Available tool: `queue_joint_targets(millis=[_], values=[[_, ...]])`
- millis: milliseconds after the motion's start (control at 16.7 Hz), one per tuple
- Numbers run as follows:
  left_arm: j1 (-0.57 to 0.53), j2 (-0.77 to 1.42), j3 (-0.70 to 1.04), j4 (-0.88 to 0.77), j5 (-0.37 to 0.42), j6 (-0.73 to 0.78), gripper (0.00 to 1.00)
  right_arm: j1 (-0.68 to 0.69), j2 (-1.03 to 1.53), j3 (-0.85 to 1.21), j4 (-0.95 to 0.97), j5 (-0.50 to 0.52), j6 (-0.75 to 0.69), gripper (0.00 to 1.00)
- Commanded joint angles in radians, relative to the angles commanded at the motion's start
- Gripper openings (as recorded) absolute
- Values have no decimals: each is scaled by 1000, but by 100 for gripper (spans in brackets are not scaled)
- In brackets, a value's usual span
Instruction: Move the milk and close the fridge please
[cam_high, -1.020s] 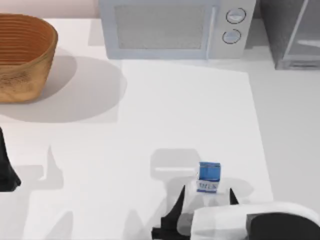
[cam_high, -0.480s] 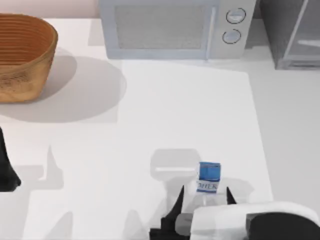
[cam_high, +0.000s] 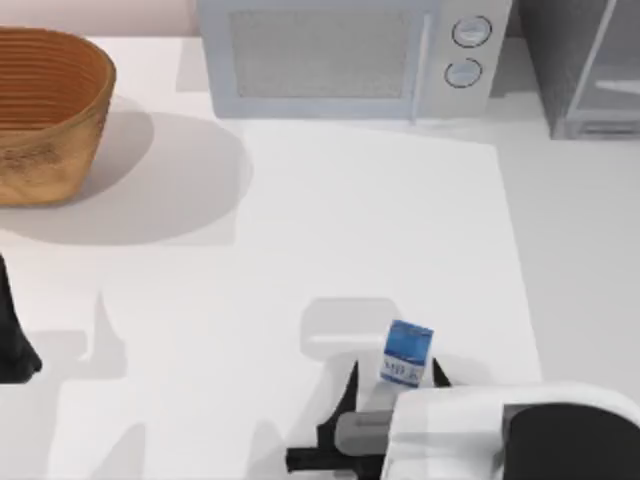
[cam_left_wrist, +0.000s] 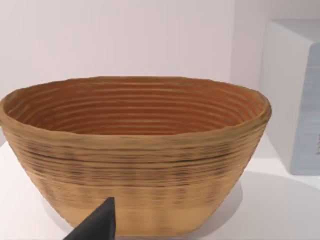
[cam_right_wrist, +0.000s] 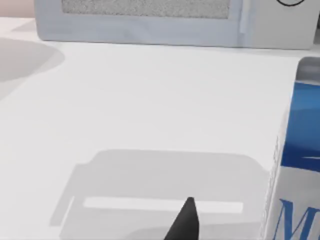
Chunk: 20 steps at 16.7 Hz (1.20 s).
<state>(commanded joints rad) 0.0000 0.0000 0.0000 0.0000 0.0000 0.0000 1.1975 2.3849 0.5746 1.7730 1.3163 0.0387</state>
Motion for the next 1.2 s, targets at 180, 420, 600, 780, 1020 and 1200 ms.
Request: queue_joint_targets(millis=[180, 420, 600, 780, 1020, 1200], values=[[0, 0, 0, 0, 0, 0, 100, -12, 0, 2, 0, -12, -1, 100], [0, 0, 0, 0, 0, 0, 100, -21, 1, 3, -1, -21, -1, 100], [0, 0, 0, 0, 0, 0, 100, -22, 1, 3, -1, -22, -1, 100], [0, 0, 0, 0, 0, 0, 100, -22, 1, 3, -1, -22, -1, 100], [0, 0, 0, 0, 0, 0, 100, -22, 1, 3, -1, -22, -1, 70], [0, 0, 0, 0, 0, 0, 100, -22, 1, 3, -1, -22, -1, 47]])
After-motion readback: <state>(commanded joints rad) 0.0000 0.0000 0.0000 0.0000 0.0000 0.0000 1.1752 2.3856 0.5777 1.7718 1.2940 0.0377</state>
